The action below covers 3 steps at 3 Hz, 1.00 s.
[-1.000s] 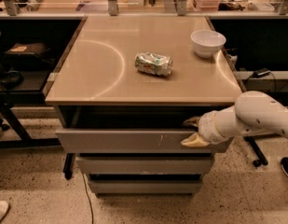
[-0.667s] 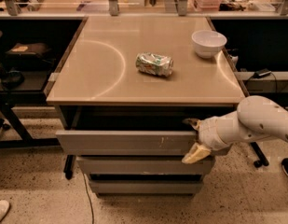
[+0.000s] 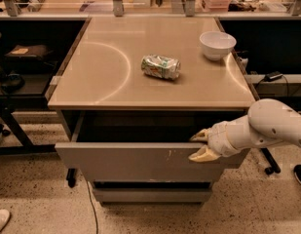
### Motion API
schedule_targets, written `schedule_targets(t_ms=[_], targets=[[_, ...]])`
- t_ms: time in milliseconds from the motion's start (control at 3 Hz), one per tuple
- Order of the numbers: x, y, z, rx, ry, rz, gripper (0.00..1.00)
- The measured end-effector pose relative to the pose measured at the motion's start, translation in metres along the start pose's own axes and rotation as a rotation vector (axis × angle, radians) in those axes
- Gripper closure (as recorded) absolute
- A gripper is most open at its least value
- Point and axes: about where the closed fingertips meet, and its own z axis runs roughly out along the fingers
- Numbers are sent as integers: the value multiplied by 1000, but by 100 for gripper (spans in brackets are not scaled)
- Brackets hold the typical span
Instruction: Open top drawer
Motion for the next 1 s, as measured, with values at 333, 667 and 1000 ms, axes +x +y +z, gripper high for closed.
schedule_targets(t_ms=[333,667,1000], targets=[[9,26,-16,-3,-17,13,91],[6,26,-17,-3,-17,13,88],[6,26,-17,-3,-17,13,64]])
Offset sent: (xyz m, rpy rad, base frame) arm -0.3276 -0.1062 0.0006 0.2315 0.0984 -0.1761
